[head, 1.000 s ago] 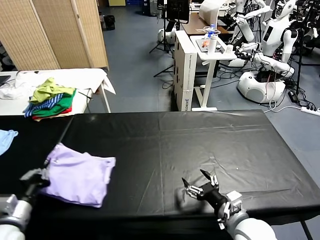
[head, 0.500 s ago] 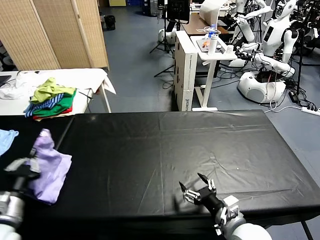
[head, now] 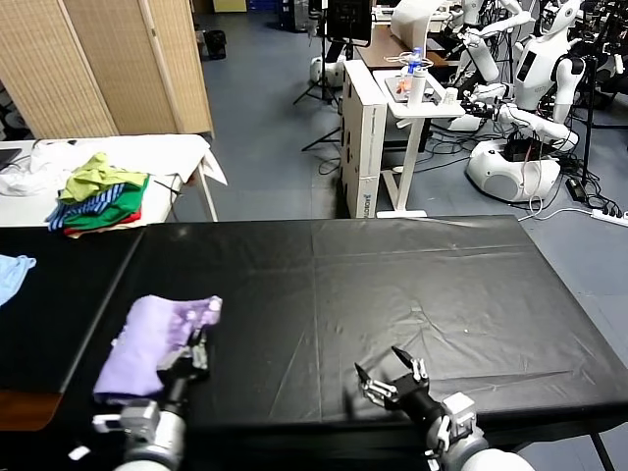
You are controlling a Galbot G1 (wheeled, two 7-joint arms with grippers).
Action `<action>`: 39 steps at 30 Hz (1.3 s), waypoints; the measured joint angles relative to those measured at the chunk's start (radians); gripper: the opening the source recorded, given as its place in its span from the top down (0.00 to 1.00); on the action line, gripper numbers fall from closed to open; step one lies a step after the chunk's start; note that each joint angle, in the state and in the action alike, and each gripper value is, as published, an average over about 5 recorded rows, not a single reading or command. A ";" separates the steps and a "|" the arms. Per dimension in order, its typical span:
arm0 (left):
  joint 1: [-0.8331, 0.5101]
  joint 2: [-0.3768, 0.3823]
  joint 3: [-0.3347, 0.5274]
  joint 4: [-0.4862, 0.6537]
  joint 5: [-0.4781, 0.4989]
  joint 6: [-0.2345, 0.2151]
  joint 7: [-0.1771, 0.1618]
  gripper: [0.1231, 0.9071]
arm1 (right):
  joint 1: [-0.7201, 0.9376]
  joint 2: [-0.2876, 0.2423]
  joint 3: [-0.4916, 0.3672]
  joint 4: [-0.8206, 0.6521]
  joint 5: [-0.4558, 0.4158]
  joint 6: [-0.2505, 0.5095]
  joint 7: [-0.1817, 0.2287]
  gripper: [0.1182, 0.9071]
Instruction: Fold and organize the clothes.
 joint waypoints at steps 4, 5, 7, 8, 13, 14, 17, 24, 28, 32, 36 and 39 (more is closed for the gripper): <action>0.006 -0.050 0.056 0.016 0.055 -0.009 0.000 0.95 | 0.003 -0.002 -0.004 0.004 0.031 -0.007 0.003 0.00; 0.008 -0.062 0.068 0.018 0.070 -0.010 0.003 0.95 | 0.005 -0.004 -0.006 0.005 0.042 -0.010 0.005 0.00; 0.015 -0.084 0.092 0.018 0.101 -0.014 0.015 0.91 | 0.014 -0.010 -0.014 0.007 0.072 -0.019 0.011 0.00; 0.019 -0.093 0.102 0.015 0.120 -0.018 0.024 0.87 | 0.021 -0.014 -0.020 0.007 0.092 -0.026 0.016 0.00; 0.045 -0.101 0.126 -0.009 0.197 -0.065 0.080 0.49 | 0.084 -0.034 -0.064 -0.001 0.216 -0.071 0.049 0.00; 0.050 -0.098 0.123 -0.016 0.205 -0.078 0.090 0.42 | 0.101 -0.034 -0.077 -0.004 0.242 -0.080 0.058 0.00; 0.057 -0.079 0.100 -0.038 0.218 -0.111 0.106 0.18 | 0.159 -0.024 -0.126 -0.017 0.324 -0.108 0.089 0.00; 0.070 -0.023 -0.011 -0.055 0.197 -0.143 0.085 0.00 | 0.301 0.031 -0.262 -0.079 0.458 -0.142 0.145 0.00; 0.084 -0.024 -0.058 -0.055 0.197 -0.150 0.079 0.00 | 0.372 0.072 -0.333 -0.131 0.473 -0.145 0.150 0.00; 0.095 -0.034 -0.080 -0.055 0.206 -0.155 0.079 0.00 | 0.433 0.113 -0.399 -0.186 0.475 -0.146 0.151 0.00; 0.101 -0.043 -0.095 -0.054 0.212 -0.161 0.078 0.00 | 0.481 0.153 -0.451 -0.239 0.473 -0.145 0.151 0.00; 0.105 -0.048 -0.105 -0.054 0.212 -0.163 0.078 0.00 | 0.507 0.186 -0.476 -0.278 0.465 -0.144 0.149 0.04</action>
